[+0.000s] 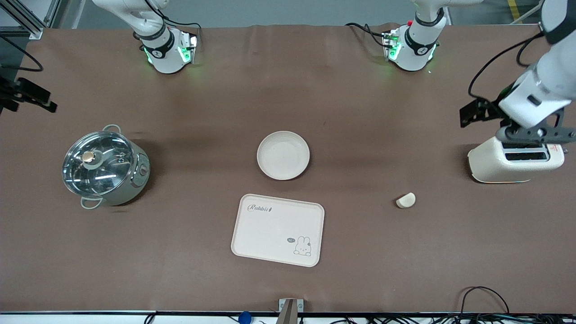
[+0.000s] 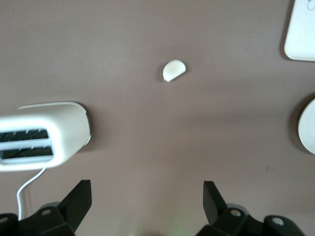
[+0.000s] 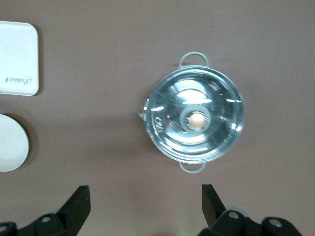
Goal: Place bun in plate and plate on tray
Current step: 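Move the left gripper toward the bun while the right gripper reaches the plate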
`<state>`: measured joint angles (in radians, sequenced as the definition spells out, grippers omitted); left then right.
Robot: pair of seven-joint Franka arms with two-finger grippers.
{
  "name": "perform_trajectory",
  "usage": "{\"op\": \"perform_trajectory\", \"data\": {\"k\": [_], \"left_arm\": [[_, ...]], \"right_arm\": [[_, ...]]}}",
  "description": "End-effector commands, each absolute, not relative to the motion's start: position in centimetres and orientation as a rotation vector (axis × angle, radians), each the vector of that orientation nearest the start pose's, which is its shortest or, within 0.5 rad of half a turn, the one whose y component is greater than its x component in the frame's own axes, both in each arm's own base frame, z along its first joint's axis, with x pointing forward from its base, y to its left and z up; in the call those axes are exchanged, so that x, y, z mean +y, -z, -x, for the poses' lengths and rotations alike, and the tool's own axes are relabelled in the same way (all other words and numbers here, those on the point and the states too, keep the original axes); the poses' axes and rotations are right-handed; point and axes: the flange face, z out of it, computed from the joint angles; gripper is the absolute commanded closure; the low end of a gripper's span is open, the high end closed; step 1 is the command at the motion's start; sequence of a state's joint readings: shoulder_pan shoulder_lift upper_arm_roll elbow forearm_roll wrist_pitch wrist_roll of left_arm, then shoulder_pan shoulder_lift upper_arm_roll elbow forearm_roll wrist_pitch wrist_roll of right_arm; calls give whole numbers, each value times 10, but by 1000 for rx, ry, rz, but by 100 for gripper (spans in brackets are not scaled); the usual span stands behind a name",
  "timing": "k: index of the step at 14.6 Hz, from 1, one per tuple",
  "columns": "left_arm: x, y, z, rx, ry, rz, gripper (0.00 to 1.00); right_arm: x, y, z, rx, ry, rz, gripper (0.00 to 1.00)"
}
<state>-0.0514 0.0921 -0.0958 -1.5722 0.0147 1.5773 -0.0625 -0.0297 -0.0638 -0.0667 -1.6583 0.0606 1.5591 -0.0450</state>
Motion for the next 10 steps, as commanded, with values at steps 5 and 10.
{"op": "perform_trajectory", "data": {"k": [5, 10], "left_arm": [[-90, -477, -631, 72, -127, 3131, 0], [-105, -375, -650, 8, -141, 3110, 0]], "right_arm": [[38, -484, -537, 220, -3, 3001, 0], [137, -388, -529, 282, -69, 2999, 0]]}}
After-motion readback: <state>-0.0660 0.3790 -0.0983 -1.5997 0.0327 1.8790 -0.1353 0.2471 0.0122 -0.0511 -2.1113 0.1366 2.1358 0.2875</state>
